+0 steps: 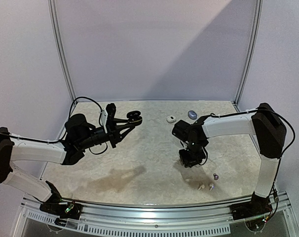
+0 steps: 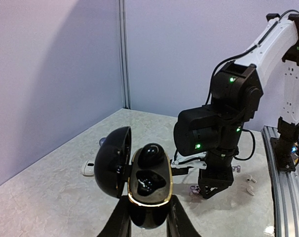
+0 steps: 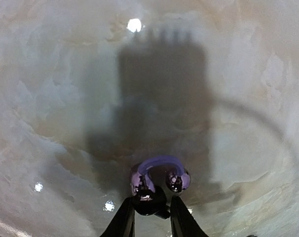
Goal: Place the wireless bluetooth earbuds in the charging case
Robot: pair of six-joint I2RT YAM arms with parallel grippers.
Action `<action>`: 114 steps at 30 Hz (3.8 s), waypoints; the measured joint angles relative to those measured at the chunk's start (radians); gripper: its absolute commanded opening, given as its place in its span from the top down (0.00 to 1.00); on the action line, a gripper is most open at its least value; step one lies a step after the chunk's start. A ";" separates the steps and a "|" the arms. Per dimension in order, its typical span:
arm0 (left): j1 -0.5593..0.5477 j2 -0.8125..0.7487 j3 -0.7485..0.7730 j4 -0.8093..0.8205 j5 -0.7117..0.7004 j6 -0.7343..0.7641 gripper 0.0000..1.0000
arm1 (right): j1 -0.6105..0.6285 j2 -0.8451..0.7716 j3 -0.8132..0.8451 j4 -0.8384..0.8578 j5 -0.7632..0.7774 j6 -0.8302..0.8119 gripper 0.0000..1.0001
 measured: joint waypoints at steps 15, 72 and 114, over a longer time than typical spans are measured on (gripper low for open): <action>0.000 0.000 0.000 0.000 0.000 0.000 1.00 | 0.042 -0.021 -0.029 0.015 -0.021 0.021 1.00; 0.000 0.000 -0.002 0.000 -0.003 0.006 1.00 | 0.064 -0.013 0.015 -0.066 -0.221 0.069 0.80; 0.000 -0.015 -0.014 -0.001 -0.012 0.012 1.00 | -0.030 -0.056 0.073 -0.062 0.129 0.069 0.98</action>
